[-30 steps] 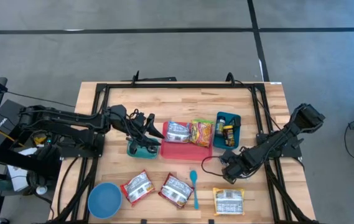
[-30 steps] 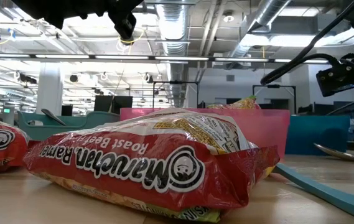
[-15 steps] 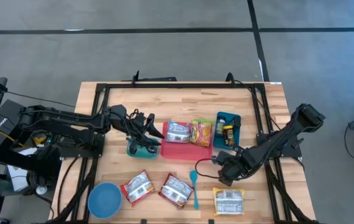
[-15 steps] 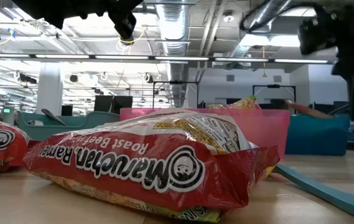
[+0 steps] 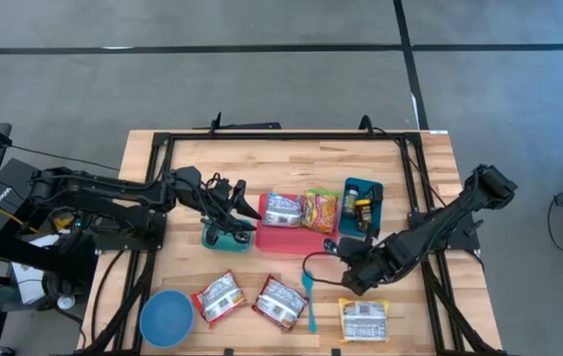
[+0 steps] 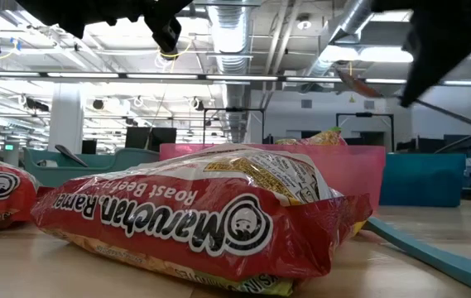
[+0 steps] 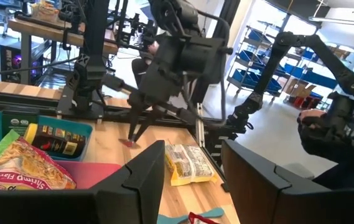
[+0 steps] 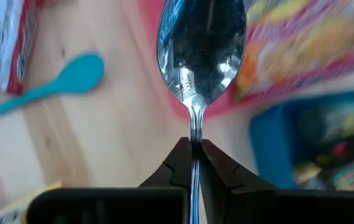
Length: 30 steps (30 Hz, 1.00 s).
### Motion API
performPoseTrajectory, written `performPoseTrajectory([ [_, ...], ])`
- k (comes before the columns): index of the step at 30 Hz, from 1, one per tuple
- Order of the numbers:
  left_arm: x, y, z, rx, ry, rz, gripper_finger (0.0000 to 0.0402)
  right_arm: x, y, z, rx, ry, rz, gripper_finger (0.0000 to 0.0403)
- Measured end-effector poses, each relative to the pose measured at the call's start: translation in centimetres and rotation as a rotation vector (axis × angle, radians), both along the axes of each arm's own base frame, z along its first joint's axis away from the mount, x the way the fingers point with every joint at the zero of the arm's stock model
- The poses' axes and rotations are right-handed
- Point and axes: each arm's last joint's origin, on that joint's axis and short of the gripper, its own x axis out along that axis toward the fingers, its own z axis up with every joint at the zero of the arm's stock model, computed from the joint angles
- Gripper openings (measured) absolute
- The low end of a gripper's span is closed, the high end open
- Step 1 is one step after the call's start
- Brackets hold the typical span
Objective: Pick & Place Food Item
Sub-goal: Put the silver spoon into the green bin
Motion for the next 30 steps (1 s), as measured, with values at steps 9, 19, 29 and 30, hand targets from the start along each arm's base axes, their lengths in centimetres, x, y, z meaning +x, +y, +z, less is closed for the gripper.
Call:
performPoseTrajectory([
  [9,0.1,0.3,0.0,0.041,-0.013,0.098,0.0154,0.9,-0.1,1.9,-0.221,-0.132,0.038,0.0003],
  [19,0.2,0.7,0.0,0.104,-0.022,0.237,0.0154,2.4,-2.2,3.0,-0.373,-0.266,-0.099,0.0003],
  [29,0.2,1.3,0.0,0.195,-0.02,0.456,0.0154,4.3,-7.5,3.5,-0.537,-0.318,-0.342,0.0006],
  [30,0.2,1.4,0.0,0.21,-0.019,0.488,0.0154,4.5,-8.2,3.5,-0.551,-0.32,-0.371,0.0006],
])
